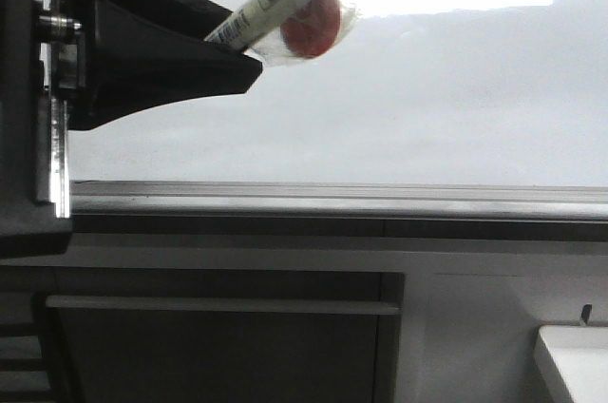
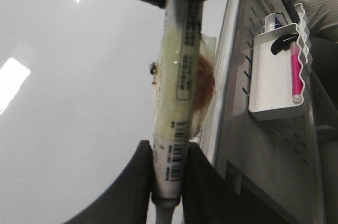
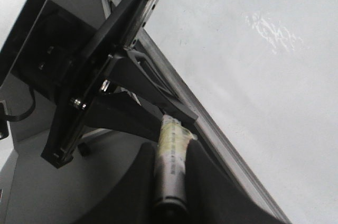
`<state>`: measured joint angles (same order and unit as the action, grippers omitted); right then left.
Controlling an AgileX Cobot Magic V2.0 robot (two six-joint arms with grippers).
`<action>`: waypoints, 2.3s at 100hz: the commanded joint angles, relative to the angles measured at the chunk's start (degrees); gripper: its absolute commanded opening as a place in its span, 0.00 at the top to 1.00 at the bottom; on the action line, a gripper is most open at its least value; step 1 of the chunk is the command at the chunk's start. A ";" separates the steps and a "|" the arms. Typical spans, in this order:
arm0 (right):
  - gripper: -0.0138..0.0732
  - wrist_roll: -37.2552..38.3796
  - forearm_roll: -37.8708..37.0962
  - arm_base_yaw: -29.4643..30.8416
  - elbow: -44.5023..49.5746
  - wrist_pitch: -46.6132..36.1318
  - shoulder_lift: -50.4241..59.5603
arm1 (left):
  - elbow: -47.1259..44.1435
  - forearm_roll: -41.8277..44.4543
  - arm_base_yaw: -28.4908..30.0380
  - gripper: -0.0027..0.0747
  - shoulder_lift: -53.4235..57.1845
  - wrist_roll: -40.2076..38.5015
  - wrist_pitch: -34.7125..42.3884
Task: Write number 0 on whiteboard
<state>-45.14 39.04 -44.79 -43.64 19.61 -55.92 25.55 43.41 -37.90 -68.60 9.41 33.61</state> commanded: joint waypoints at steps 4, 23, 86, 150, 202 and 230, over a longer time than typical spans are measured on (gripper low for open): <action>0.92 -0.72 1.32 -0.11 -1.83 -0.69 -0.64 | 1.73 -8.73 -0.04 0.90 0.88 -1.42 6.08; 0.92 -0.72 1.32 -0.11 -1.83 -1.67 -1.57 | 1.73 -9.35 -0.04 0.44 1.00 -1.64 5.84; 0.92 -0.48 1.32 -0.11 -1.83 -8.27 -2.24 | 1.14 -12.20 -0.04 0.45 25.43 -2.49 -9.11; 0.92 -0.48 1.32 1.25 -1.83 -16.34 -8.34 | 1.14 -36.88 0.10 0.99 37.65 -2.49 -17.43; 0.92 -0.48 3.51 2.16 -1.83 -19.61 -9.27 | 1.14 -39.91 0.86 0.99 37.53 -1.99 -17.85; 0.92 -0.48 3.51 2.24 -2.72 -21.04 -10.09 | 1.14 -43.01 9.19 0.99 37.53 -1.99 -17.85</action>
<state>-45.00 42.26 -42.91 -44.06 2.89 -66.47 25.09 2.28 -30.94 -30.61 7.71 11.60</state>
